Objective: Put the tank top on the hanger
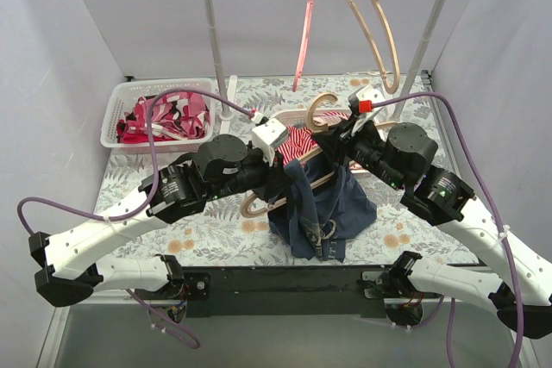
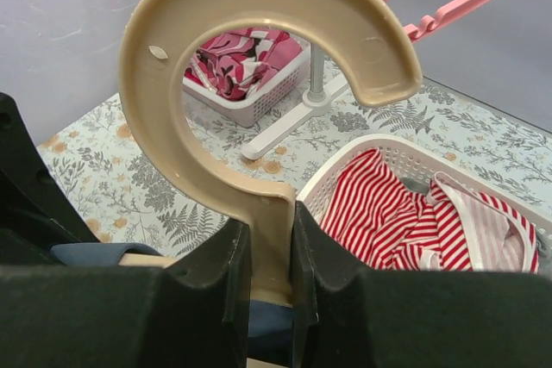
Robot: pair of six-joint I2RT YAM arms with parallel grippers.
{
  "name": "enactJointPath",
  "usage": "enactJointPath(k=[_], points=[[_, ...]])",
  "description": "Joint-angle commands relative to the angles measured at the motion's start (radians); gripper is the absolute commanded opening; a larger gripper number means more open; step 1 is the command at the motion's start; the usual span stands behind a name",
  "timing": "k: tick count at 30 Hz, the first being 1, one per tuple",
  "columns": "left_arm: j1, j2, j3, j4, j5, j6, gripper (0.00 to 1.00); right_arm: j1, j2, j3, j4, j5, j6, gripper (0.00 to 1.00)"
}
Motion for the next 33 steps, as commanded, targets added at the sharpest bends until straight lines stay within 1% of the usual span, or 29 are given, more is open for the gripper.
enactJointPath(k=[1,2,4,5,7,8,14,18,21,22,28,30,33], points=[[0.004,-0.078,-0.044,0.011,-0.092,-0.029,0.0,-0.007,-0.011,0.036,0.118,0.023,0.042,0.11],[0.004,-0.083,-0.048,0.013,-0.095,-0.031,0.0,-0.007,-0.011,0.033,0.119,0.022,0.042,0.16],[0.004,-0.1,-0.058,0.014,-0.1,-0.035,0.0,-0.007,-0.01,0.026,0.121,0.014,0.047,0.2],[0.004,-0.104,-0.061,0.019,-0.104,-0.037,0.0,-0.008,-0.011,0.023,0.125,0.013,0.05,0.26],[0.004,-0.115,-0.072,0.022,-0.115,-0.038,0.0,-0.007,-0.014,0.011,0.131,-0.003,0.055,0.33],[0.004,-0.123,-0.078,0.025,-0.118,-0.038,0.0,-0.007,-0.014,0.008,0.134,-0.009,0.056,0.4],[0.003,-0.152,-0.11,0.031,-0.117,-0.04,0.0,-0.008,-0.02,-0.012,0.135,-0.067,0.076,0.61],[0.004,-0.179,-0.126,0.016,-0.127,-0.055,0.0,-0.008,-0.046,-0.036,0.133,-0.061,0.09,0.66],[0.003,-0.204,-0.126,-0.027,-0.13,-0.072,0.0,-0.008,-0.077,-0.064,0.131,-0.02,0.104,0.66],[0.004,-0.215,-0.126,-0.042,-0.132,-0.078,0.0,-0.007,-0.085,-0.078,0.124,0.018,0.108,0.66],[0.004,-0.293,-0.111,-0.171,-0.17,-0.124,0.0,-0.007,-0.148,-0.162,0.11,0.167,0.148,0.67],[0.004,-0.318,-0.097,-0.23,-0.189,-0.138,0.0,-0.007,-0.167,-0.219,0.115,0.187,0.163,0.68],[0.004,-0.33,-0.052,-0.306,-0.215,-0.16,0.0,-0.008,-0.169,-0.291,0.125,0.172,0.189,0.68]])
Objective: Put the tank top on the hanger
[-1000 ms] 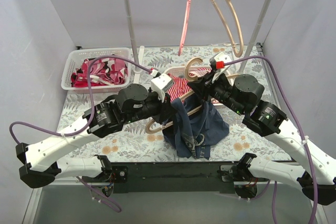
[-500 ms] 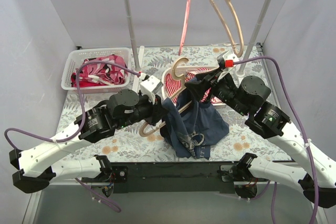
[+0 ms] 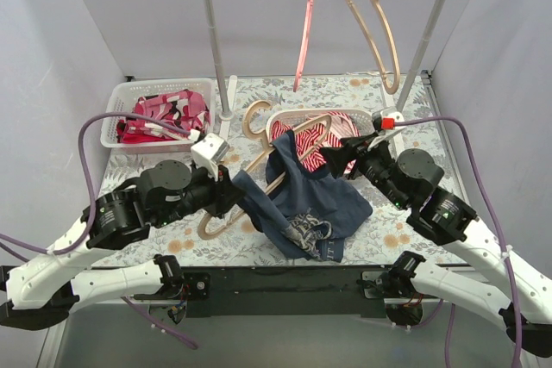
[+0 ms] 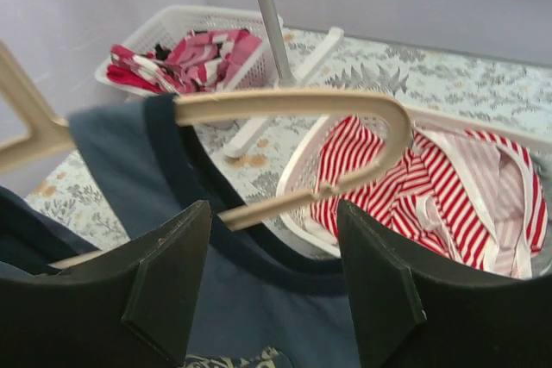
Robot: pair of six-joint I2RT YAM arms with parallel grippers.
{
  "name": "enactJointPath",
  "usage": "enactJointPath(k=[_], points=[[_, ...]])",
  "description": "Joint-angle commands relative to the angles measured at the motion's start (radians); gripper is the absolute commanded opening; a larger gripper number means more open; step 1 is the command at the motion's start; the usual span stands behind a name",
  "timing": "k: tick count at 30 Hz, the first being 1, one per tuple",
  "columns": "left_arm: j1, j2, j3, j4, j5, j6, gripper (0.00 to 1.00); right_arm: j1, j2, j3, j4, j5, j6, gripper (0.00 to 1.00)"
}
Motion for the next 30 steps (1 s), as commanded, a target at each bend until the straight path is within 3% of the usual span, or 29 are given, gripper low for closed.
enactJointPath(k=[1,10,15,23,30], points=[[0.003,-0.029,0.088,-0.121,-0.077,-0.047,0.0,-0.002,-0.006,-0.09,0.035,0.036,0.056,0.69],[0.003,0.049,0.39,-0.373,-0.268,-0.087,0.0,-0.004,0.048,-0.287,0.097,-0.102,0.104,0.76],[0.002,0.127,0.572,-0.543,-0.386,-0.1,0.0,-0.002,0.097,-0.315,0.113,-0.14,0.12,0.76],[0.002,0.192,0.755,-0.548,-0.48,-0.028,0.0,-0.002,0.198,-0.326,0.168,-0.221,0.122,0.77],[0.002,0.241,0.833,-0.492,-0.58,0.045,0.0,0.01,0.388,-0.294,0.252,-0.301,0.133,0.77]])
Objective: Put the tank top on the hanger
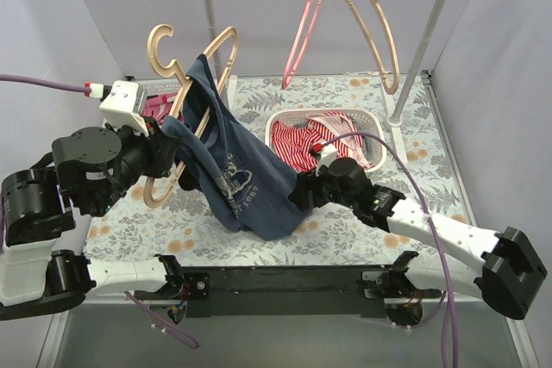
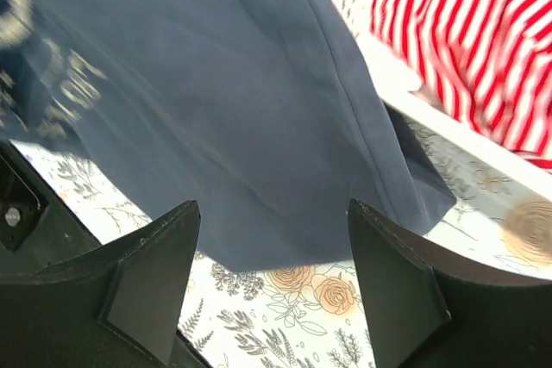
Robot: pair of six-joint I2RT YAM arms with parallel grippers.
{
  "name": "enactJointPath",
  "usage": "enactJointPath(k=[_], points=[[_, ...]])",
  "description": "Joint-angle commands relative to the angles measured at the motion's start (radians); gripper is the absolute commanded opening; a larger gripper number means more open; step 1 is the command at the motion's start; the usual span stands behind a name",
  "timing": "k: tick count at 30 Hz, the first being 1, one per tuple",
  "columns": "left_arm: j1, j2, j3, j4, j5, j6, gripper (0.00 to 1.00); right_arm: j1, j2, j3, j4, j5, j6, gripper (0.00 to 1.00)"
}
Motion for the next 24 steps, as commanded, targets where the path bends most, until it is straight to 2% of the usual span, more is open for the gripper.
enactJointPath(k=[1,7,10,17,24], points=[[0.0,0.032,0.074,0.052,-0.101,0.074,0.0,0.023,0.11,0.051,0.109,-0.071,0.023,0.77],[0.002,0.056,0.123,0.127,-0.115,0.142,0.0,0.138,0.303,0.164,0.165,-0.071,0.028,0.75],[0.002,0.07,0.138,0.158,-0.114,0.169,0.0,0.188,0.44,0.289,0.168,-0.092,0.014,0.75],[0.002,0.093,0.184,0.199,-0.091,0.205,0.0,0.197,0.768,0.629,0.177,-0.235,0.003,0.74],[0.002,0.093,0.145,0.195,-0.057,0.189,0.0,0.142,0.9,0.882,0.166,-0.223,0.046,0.75]])
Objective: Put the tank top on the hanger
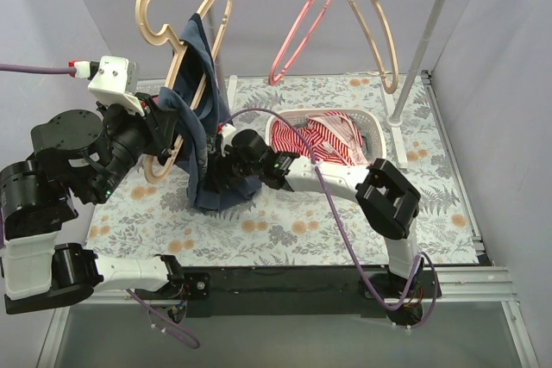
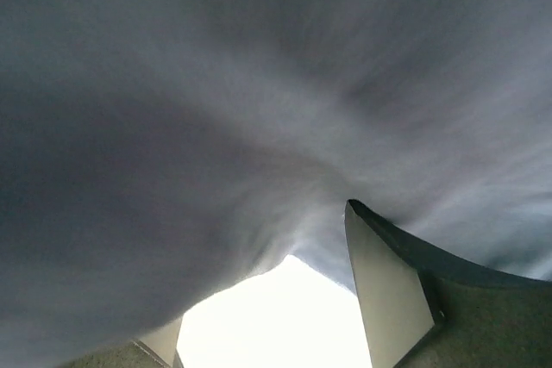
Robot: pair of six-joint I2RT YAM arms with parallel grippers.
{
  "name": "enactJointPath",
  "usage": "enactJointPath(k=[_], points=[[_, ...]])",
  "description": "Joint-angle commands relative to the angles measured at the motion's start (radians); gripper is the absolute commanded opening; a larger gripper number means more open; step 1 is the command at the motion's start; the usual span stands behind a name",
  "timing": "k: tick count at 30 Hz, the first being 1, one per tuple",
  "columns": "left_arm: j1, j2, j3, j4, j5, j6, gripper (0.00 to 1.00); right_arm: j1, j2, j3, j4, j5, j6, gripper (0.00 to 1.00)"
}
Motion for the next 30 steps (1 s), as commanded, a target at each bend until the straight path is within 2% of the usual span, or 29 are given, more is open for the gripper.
enactJointPath(k=[1,6,12,22,30], points=[[0.002,-0.001,-0.012,0.047,0.021,0.005,0.0,-0.068,0.034,0.145,0.039,-0.007,0.042,0.75],[0.002,-0.006,-0.049,0.036,0.047,-0.03,0.0,-0.128,0.016,0.13,0.038,0.05,0.085,0.75],[0.0,-0.035,-0.191,0.05,0.062,-0.078,0.0,-0.174,-0.007,0.097,0.043,0.075,0.104,0.74],[0.0,-0.079,-0.352,0.038,0.041,-0.162,0.0,-0.156,-0.075,-0.029,0.095,-0.01,0.084,0.73],[0.002,-0.024,-0.408,0.107,-0.031,-0.104,0.0,-0.13,-0.139,-0.121,0.098,0.007,0.097,0.74]])
